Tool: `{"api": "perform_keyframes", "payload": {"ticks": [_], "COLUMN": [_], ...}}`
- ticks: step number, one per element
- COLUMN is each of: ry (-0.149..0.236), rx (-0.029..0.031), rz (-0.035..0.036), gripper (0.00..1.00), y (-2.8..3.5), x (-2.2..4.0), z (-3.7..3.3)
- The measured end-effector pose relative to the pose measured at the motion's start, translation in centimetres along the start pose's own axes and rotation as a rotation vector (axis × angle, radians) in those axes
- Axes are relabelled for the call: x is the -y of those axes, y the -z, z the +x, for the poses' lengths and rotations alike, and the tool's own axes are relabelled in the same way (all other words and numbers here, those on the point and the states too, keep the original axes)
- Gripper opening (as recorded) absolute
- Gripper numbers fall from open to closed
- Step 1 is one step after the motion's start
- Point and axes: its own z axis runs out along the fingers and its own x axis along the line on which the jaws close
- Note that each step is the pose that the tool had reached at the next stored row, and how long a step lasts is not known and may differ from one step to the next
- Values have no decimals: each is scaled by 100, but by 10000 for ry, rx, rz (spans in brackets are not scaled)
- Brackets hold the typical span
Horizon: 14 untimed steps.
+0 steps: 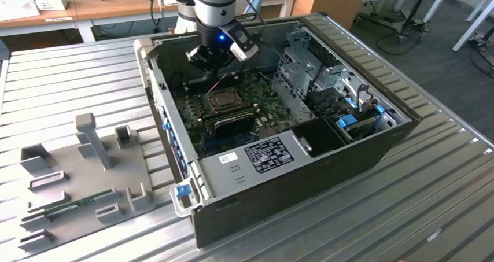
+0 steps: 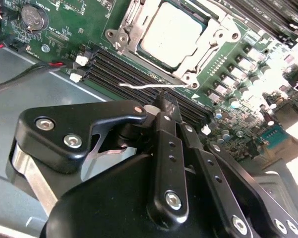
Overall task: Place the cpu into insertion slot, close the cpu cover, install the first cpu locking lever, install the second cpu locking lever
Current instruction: 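Install the first cpu locking lever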
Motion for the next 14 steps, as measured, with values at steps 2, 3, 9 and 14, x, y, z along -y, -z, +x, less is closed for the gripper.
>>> {"api": "perform_keyframes", "payload": {"ticks": [2, 3, 9, 14], "ry": [-4, -5, -8, -8], "rx": [1, 1, 0, 1], "rz": [-13, -23, -51, -67], "gripper": [11, 11, 11, 11], "y": [-20, -29, -61, -65], "x": [2, 2, 7, -3], "z": [-7, -10, -28, -30]}}
